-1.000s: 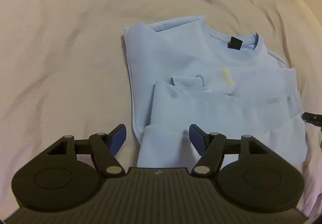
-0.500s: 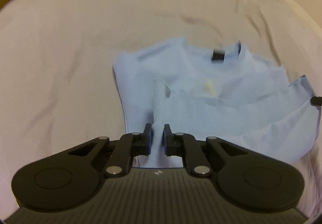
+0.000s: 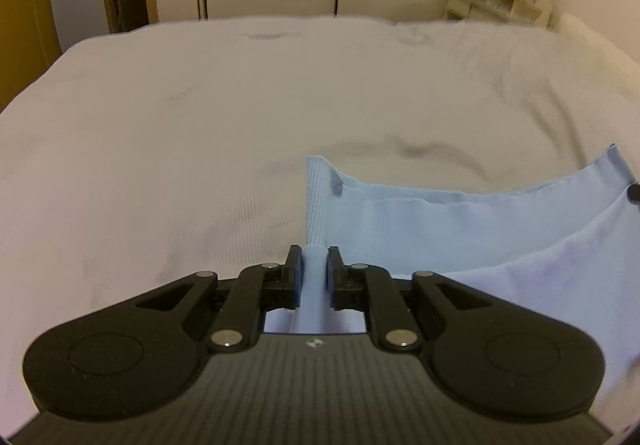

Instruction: Fold clothes

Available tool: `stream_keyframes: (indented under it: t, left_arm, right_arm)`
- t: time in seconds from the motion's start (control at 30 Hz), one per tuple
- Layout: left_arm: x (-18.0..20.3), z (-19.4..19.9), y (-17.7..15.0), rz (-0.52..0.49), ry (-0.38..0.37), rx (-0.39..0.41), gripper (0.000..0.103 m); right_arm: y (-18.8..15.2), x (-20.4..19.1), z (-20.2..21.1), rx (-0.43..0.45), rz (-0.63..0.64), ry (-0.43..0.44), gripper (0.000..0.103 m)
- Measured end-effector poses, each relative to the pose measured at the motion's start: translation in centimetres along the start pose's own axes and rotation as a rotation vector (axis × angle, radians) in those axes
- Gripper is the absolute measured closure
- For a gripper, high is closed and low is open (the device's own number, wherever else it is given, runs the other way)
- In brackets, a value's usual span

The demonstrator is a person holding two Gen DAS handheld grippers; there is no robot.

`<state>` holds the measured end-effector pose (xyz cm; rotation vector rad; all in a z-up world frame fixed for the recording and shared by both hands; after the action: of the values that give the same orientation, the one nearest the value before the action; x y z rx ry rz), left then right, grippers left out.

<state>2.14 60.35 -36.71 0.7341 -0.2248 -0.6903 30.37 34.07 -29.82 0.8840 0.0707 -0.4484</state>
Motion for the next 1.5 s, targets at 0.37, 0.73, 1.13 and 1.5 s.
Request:
stream_keyframes:
  t: [0.37, 0.73, 1.13, 1.5]
  left_arm:
    - [-4.9, 0.5, -6.7, 0.22, 0.032, -0.174, 0.053]
    - [-4.5, 5.4, -15.9, 0.496, -0.168, -0.339, 0.061]
    - [-4.7, 2.1, -16.4, 0.1, -0.002, -0.414, 0.1]
    - [-2.2, 7.5, -12.3, 0.103, -0.006, -0.248, 0.092]
  right_arm:
    - [-6.7, 5.2, 1.5, -0.077, -0.376, -0.063, 0.045]
    - [-15.9, 4.6, 7.4, -0.128, -0.676, 0.091, 0.044]
    - [-14.8, 3.4, 5.6, -0.272, -0.42, -0.025, 0.101]
    - [-12.6, 0.3, 9.0, -0.131, -0.197, -0.16, 0.055]
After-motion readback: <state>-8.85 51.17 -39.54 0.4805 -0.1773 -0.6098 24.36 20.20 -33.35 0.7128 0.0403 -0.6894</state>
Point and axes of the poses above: each gripper's, at about its wrist camera, not at the fingertips, and z roughly against the way its jaws point, x to its right, y to its top, the point moved 10 cm from there along -z, roughly the way its jaws point, and after that the axes turned 5 degrees about y, right-handed, at the moved point
